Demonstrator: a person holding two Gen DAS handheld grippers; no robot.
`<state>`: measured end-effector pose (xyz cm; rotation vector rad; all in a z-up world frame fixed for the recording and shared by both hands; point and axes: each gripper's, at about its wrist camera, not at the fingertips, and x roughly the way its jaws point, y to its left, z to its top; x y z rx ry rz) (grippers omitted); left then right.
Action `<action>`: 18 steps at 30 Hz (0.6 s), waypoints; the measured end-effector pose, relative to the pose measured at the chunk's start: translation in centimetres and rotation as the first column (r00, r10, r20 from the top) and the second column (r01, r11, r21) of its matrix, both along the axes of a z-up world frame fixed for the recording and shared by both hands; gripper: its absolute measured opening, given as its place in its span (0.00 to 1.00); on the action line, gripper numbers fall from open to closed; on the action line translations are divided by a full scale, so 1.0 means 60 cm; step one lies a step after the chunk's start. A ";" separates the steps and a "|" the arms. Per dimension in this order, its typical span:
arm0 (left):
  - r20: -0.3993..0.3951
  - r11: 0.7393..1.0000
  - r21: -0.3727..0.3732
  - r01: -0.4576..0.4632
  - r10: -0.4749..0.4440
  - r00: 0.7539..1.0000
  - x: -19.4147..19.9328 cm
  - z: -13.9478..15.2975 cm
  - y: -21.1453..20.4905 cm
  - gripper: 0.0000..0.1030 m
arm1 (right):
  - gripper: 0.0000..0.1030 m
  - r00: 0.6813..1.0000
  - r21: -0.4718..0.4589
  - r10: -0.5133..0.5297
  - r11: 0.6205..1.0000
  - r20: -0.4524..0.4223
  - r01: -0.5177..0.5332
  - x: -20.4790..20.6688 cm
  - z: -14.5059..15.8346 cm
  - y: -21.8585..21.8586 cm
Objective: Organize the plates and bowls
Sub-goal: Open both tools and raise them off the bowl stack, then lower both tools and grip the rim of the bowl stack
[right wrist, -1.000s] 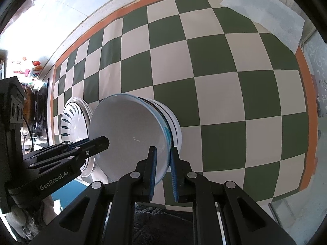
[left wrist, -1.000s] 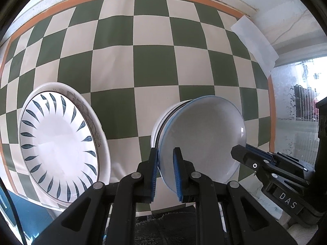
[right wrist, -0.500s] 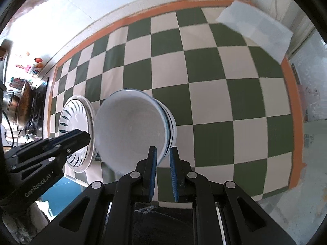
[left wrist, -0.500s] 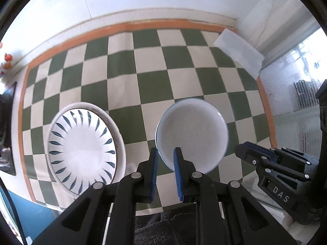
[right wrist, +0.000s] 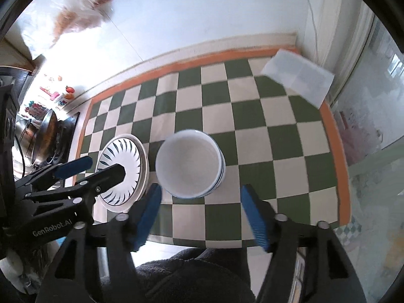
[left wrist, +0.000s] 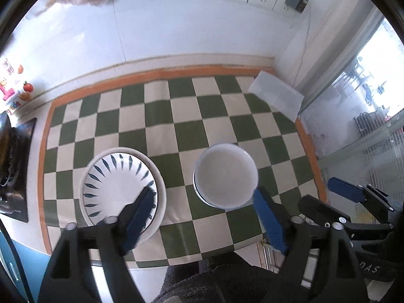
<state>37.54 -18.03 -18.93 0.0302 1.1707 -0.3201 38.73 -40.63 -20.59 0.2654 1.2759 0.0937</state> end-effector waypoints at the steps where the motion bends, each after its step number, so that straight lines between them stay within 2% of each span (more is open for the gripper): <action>1: 0.019 1.000 0.003 -0.002 0.002 1.000 -0.005 0.010 0.003 0.87 | 0.78 1.000 -0.016 0.001 1.000 0.012 -0.001 -0.005 0.012 0.002; 7: 0.069 1.000 -0.022 0.007 -0.005 0.998 -0.037 0.058 0.020 0.92 | 0.87 0.996 -0.078 -0.006 0.997 0.084 0.012 -0.036 0.077 0.008; 11: 0.084 0.999 -0.041 0.024 -0.020 0.996 -0.054 0.078 0.026 0.93 | 0.90 0.992 -0.064 -0.041 0.997 0.123 0.049 -0.054 0.113 0.001; 14: 0.045 0.995 -0.080 0.060 -0.057 0.997 -0.061 0.080 0.029 0.93 | 0.90 0.989 -0.060 -0.052 0.996 0.138 0.061 -0.063 0.131 -0.001; 18: 0.044 0.994 -0.069 0.080 -0.077 0.996 -0.070 0.082 0.028 0.93 | 0.90 0.988 -0.055 -0.063 0.996 0.144 0.072 -0.072 0.142 0.001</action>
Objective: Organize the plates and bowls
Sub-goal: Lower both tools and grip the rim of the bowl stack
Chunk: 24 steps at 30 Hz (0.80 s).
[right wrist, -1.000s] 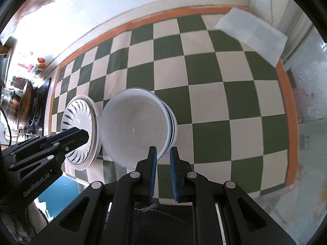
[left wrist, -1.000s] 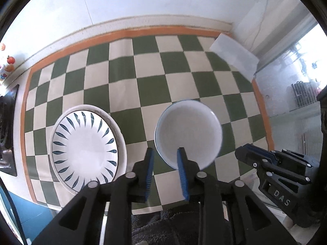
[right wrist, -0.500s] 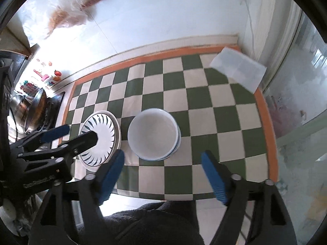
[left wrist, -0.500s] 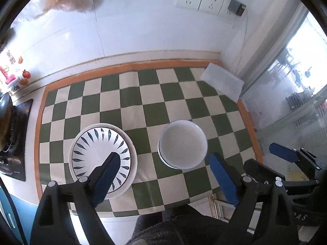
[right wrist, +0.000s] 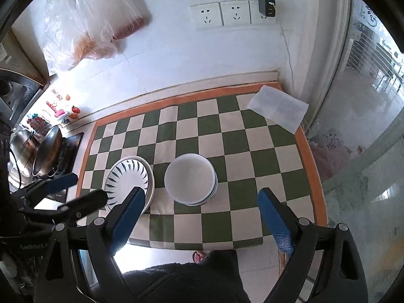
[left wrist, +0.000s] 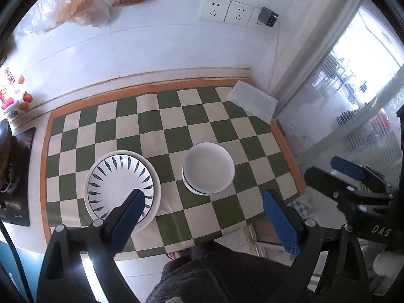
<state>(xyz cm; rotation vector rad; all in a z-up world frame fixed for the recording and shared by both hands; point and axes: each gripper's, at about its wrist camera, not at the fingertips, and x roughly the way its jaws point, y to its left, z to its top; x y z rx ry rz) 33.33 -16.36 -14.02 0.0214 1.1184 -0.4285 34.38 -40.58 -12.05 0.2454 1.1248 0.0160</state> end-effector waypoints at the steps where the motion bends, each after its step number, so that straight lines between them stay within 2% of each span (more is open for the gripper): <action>1: -0.002 1.000 -0.001 0.003 -0.003 1.000 -0.001 0.000 0.000 0.93 | 0.90 1.000 0.000 -0.002 1.000 0.001 0.002 -0.002 0.002 0.000; 3: -0.001 1.000 -0.009 0.005 -0.005 1.000 -0.003 0.000 0.001 0.98 | 0.90 1.000 -0.005 -0.006 1.000 -0.004 0.006 -0.003 0.002 0.002; 10: 0.003 1.000 -0.013 0.001 -0.001 1.000 0.009 -0.008 0.003 0.98 | 0.94 1.000 -0.005 -0.020 1.000 -0.023 0.020 0.002 -0.012 0.004; 13: -0.019 1.000 -0.009 -0.006 0.006 1.000 0.025 -0.024 0.004 0.98 | 0.94 0.999 -0.001 -0.024 1.000 -0.040 0.024 0.011 -0.026 0.002; 18: -0.084 1.000 -0.014 -0.023 0.021 0.996 0.071 -0.079 0.007 0.98 | 0.95 0.997 0.024 -0.026 0.999 -0.070 0.028 0.034 -0.063 -0.006; 20: -0.103 0.999 -0.004 -0.042 0.041 0.994 0.091 -0.104 0.008 0.98 | 0.95 0.996 0.085 -0.016 0.996 -0.083 0.023 0.050 -0.095 -0.012; 24: -0.207 0.997 -0.008 -0.071 0.068 0.976 0.141 -0.172 0.004 0.97 | 0.95 0.991 0.160 -0.019 0.986 -0.133 0.040 0.080 -0.171 -0.025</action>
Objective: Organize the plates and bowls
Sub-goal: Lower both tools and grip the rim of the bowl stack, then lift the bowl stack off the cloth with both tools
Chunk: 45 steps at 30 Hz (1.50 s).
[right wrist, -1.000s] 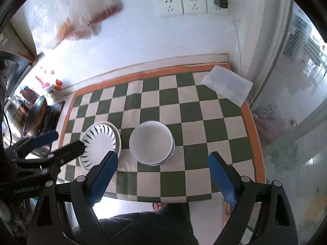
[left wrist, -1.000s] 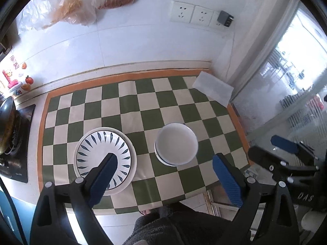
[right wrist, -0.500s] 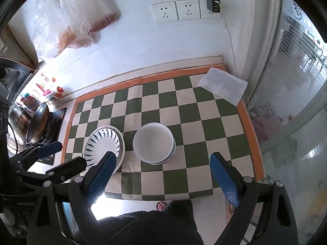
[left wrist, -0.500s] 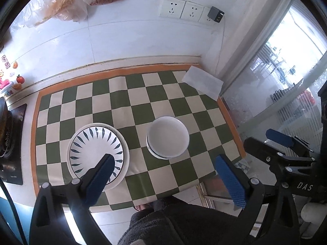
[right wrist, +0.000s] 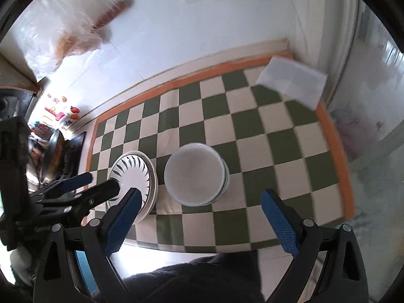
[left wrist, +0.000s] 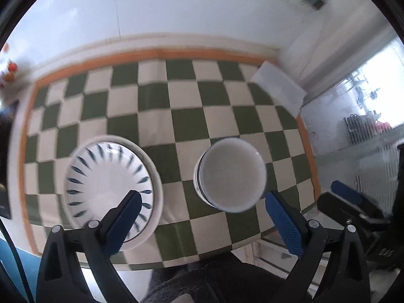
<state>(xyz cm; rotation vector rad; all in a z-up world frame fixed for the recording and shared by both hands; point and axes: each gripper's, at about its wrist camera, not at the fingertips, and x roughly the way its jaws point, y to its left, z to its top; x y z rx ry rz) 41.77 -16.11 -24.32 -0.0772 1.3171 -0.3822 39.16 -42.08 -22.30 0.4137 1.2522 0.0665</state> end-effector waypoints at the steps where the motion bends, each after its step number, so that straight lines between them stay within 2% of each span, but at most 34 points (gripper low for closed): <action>1: -0.036 1.000 0.001 -0.004 0.004 0.999 0.013 -0.019 -0.003 0.97 | 0.95 1.000 0.003 -0.007 1.000 -0.015 0.007 0.007 -0.018 -0.004; 4: -0.140 1.000 -0.027 -0.004 0.000 0.990 0.043 -0.071 -0.015 0.97 | 0.95 0.997 0.022 -0.030 0.999 -0.071 0.031 0.027 -0.082 -0.017; 10: -0.259 0.999 -0.050 0.012 -0.025 0.966 0.081 -0.144 -0.043 0.97 | 0.95 0.977 0.111 -0.068 0.990 -0.201 0.092 0.054 -0.206 -0.045; 18: -0.354 0.997 -0.077 0.013 -0.039 0.935 0.111 -0.202 -0.060 0.95 | 0.95 0.954 0.210 -0.067 0.969 -0.292 0.133 0.072 -0.306 -0.049; 21: -0.380 0.995 -0.101 0.003 -0.041 0.924 0.118 -0.215 -0.061 0.88 | 0.94 0.950 0.245 -0.058 0.960 -0.308 0.138 0.078 -0.328 -0.043; 25: -0.410 0.992 -0.123 0.002 -0.052 0.911 0.123 -0.228 -0.065 0.62 | 0.94 0.943 0.298 -0.048 0.942 -0.330 0.152 0.086 -0.360 -0.033; 28: -0.421 0.991 -0.131 0.004 -0.059 0.905 0.125 -0.235 -0.069 0.54 | 0.90 0.941 0.345 -0.039 0.924 -0.338 0.162 0.094 -0.378 -0.025; 29: -0.422 0.992 -0.127 0.007 -0.061 0.904 0.127 -0.236 -0.069 0.51 | 0.86 0.940 0.350 -0.037 0.922 -0.339 0.162 0.096 -0.380 -0.024; 34: -0.433 0.989 -0.149 0.004 -0.069 0.899 0.130 -0.247 -0.067 0.51 | 0.70 0.934 0.391 -0.007 0.907 -0.357 0.156 0.107 -0.409 -0.008; 36: -0.436 0.985 -0.173 -0.005 -0.072 0.897 0.132 -0.250 -0.062 0.51 | 0.56 0.932 0.419 -0.004 0.893 -0.361 0.166 0.109 -0.421 -0.003; 38: -0.440 0.981 -0.192 -0.023 -0.065 0.896 0.133 -0.250 -0.055 0.50 | 0.55 0.933 0.455 -0.017 0.870 -0.360 0.192 0.110 -0.429 -0.003; 45: -0.394 0.980 -0.199 -0.015 -0.066 0.917 0.128 -0.240 -0.051 0.50 | 0.51 0.946 0.450 -0.015 0.877 -0.323 0.167 0.107 -0.426 0.008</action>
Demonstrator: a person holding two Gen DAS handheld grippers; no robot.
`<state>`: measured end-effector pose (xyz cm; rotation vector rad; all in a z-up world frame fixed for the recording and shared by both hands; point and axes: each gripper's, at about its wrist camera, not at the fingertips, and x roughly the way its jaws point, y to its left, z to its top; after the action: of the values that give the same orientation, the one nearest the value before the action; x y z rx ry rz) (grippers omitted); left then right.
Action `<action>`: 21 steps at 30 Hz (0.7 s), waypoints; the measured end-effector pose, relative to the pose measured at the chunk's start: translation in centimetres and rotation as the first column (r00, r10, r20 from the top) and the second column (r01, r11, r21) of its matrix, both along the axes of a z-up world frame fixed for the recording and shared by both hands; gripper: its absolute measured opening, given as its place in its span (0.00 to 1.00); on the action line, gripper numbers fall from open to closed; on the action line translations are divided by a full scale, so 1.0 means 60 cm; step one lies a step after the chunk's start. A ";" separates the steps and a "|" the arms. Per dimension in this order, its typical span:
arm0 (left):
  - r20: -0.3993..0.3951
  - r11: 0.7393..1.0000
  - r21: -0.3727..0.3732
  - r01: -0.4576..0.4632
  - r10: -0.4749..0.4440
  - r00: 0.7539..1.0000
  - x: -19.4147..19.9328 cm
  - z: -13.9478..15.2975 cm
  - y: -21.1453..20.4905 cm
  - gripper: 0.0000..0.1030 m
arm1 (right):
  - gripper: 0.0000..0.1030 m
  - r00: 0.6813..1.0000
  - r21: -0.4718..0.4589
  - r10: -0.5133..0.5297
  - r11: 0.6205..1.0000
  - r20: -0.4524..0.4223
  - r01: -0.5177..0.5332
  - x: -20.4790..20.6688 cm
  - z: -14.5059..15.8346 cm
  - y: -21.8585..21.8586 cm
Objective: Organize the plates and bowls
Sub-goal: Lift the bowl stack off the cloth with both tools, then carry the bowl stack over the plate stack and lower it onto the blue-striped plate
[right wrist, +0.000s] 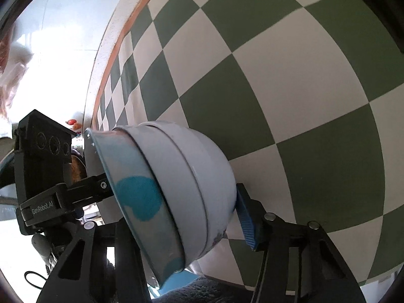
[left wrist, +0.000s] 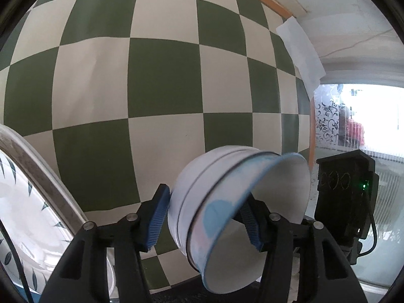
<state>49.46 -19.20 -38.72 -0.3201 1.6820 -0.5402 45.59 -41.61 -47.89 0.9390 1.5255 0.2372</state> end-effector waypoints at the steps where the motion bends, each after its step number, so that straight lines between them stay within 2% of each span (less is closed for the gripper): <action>1: 0.000 1.000 -0.004 -0.003 0.003 1.000 0.001 0.000 0.001 0.50 | 0.51 1.000 -0.002 0.003 1.000 0.003 -0.003 0.001 0.001 0.002; 11: 0.016 0.998 -0.031 -0.051 0.052 0.999 0.000 0.013 0.020 0.50 | 0.50 0.999 -0.017 0.029 0.999 0.033 -0.029 0.013 0.016 0.001; 21: 0.045 0.996 -0.029 -0.085 0.086 0.995 0.002 0.064 0.046 0.50 | 0.49 0.996 -0.017 0.062 0.998 0.070 -0.061 0.028 0.054 0.013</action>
<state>49.60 -16.43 -34.87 -0.3944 1.6095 -0.5039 47.24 -40.81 -44.63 0.8644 1.4908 0.2992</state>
